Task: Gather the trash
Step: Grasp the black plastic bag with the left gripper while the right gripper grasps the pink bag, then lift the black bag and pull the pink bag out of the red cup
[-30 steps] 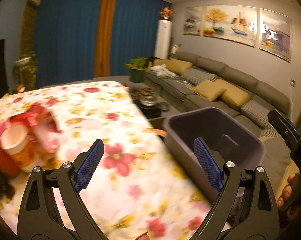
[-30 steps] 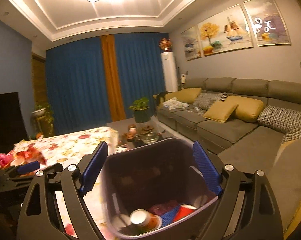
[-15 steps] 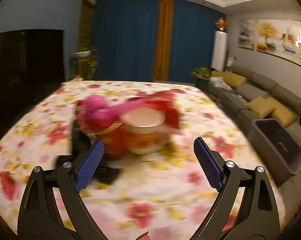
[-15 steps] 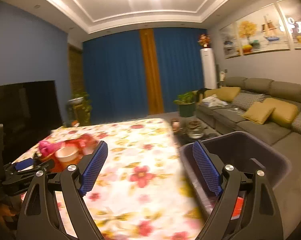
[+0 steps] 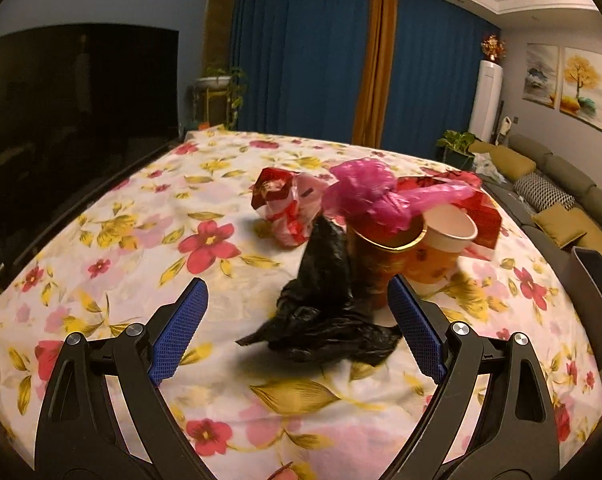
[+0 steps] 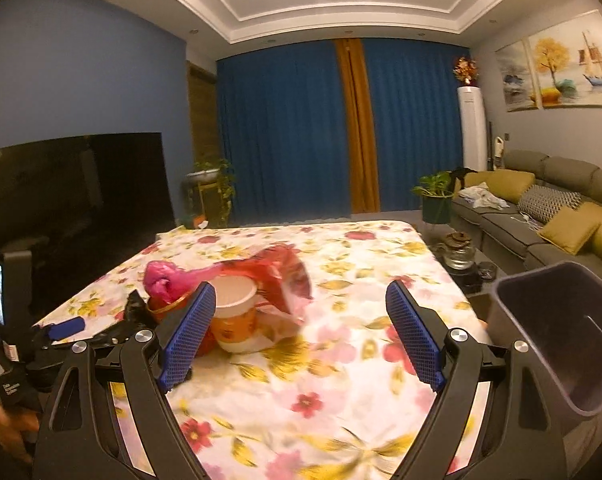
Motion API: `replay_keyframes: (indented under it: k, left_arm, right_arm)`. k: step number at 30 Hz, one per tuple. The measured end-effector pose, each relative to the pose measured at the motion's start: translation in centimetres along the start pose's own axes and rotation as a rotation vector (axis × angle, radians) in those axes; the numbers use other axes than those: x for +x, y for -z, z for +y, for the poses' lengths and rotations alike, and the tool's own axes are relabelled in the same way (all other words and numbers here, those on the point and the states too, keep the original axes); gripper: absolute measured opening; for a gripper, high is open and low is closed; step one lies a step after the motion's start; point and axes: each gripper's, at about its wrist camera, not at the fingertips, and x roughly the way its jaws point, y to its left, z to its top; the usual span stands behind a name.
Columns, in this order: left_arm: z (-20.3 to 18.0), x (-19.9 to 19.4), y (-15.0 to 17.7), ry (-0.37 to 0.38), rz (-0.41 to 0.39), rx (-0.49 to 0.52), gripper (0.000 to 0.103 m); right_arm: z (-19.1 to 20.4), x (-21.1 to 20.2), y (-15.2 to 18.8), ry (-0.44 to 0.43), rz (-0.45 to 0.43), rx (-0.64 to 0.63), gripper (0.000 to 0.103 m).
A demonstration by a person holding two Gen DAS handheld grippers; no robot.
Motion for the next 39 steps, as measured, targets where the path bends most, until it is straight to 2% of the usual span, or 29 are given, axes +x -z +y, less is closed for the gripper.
replay_keyframes:
  k: [2,4,7,9,10,12,13,15,18,24,28,34,39]
  left_arm:
    - [0.1,0.5,-0.3,0.020,0.012,-0.015,0.089]
    - [0.1,1.3,-0.4,0.031,0.033,-0.019,0.084]
    - [-0.1,2.3,-0.3,0.053,0.079,-0.014,0.068]
    - [0.0,2.8,0.0,0.083,0.100,-0.018,0.049]
    - [0.1,3.0,0.1,0.099,0.111,-0.027,0.046]
    - [0.3,3.1,0.4,0.113,0.112,-0.036,0.033]
    - [0.4,3.0,0.5,0.120,0.110,-0.040,0.030]
    - [0.7,2.9,0.5,0.128,0.104,-0.050,0.015]
    - [1.3,2.5,0.3,0.140,0.090,-0.070,0.003]
    - [3.2,0.8,-0.7,0.101,0.031,-0.115,0.002]
    - [5.0,-0.4,-1.6,0.003,-0.020,-0.129,0.002]
    - [6.6,-0.1,-1.8,-0.061,-0.018,-0.141,0.002]
    - [6.8,-0.1,-1.9,-0.080,-0.023,-0.134,0.002]
  right_arm:
    - [0.6,0.5,-0.1,-0.011,0.003,-0.001,0.084]
    - [1.1,1.1,-0.3,-0.019,0.009,0.001,0.084]
    - [1.8,1.7,-0.4,-0.034,0.017,-0.004,0.084]
    - [2.3,2.1,-0.5,-0.045,0.021,-0.014,0.084]
    - [2.5,2.2,-0.6,-0.049,0.023,-0.019,0.084]
    - [3.0,2.6,-0.8,-0.060,0.027,-0.030,0.084]
    - [3.4,2.9,-0.8,-0.066,0.030,-0.034,0.084]
    - [4.0,3.5,-1.0,-0.079,0.038,-0.046,0.084]
    - [5.6,4.5,-1.0,-0.105,0.052,-0.075,0.084]
    - [8.4,6.7,-0.9,-0.137,0.090,-0.121,0.075]
    - [10.1,8.3,-0.7,-0.153,0.107,-0.140,0.071]
    - [11.7,10.9,-0.6,-0.167,0.135,-0.147,0.064]
    - [12.4,12.5,-0.5,-0.184,0.161,-0.142,0.055]
